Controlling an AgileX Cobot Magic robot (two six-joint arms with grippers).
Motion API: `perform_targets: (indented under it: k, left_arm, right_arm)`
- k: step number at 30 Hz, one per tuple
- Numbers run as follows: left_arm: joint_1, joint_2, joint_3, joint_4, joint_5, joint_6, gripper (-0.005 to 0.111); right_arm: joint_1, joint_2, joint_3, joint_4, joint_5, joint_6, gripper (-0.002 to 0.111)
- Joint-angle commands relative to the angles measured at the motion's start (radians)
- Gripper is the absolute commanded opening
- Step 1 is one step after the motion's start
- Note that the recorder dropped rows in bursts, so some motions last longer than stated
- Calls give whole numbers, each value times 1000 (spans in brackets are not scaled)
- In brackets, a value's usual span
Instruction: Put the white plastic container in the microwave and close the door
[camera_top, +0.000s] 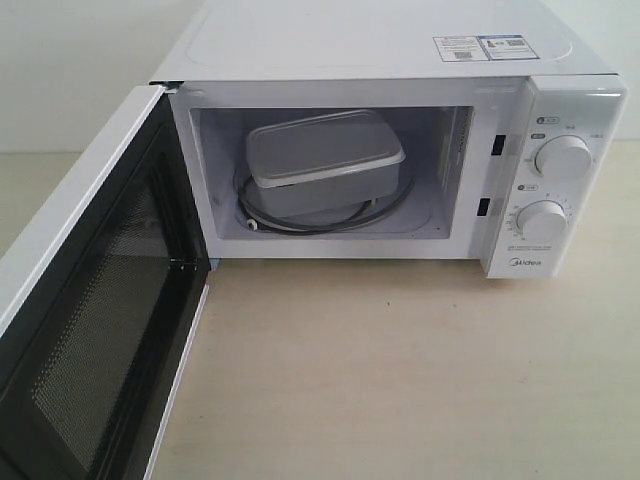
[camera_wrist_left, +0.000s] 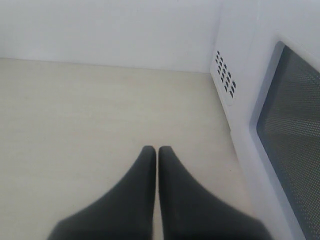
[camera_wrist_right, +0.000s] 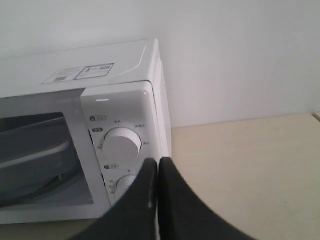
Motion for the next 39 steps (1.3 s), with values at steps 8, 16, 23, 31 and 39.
perform_targets:
  k: [8, 16, 23, 31, 39]
  left_arm:
    - [-6, -3, 4, 0, -4, 3, 4]
    - [-6, -3, 4, 0, -4, 3, 4]
    - [-6, -3, 4, 0, -4, 3, 4]
    - [-6, -3, 4, 0, -4, 3, 4]
    - [-6, -3, 4, 0, -4, 3, 4]
  right_arm:
    - [0, -282, 224, -109, 13, 112, 0]
    - [0, -480, 224, -560, 330, 474, 0]
    - [-2, -480, 224, -565, 429, 442, 0]
    - [-2, -480, 224, -529, 429, 448, 0]
    - [-2, -480, 224, -529, 427, 448, 0]
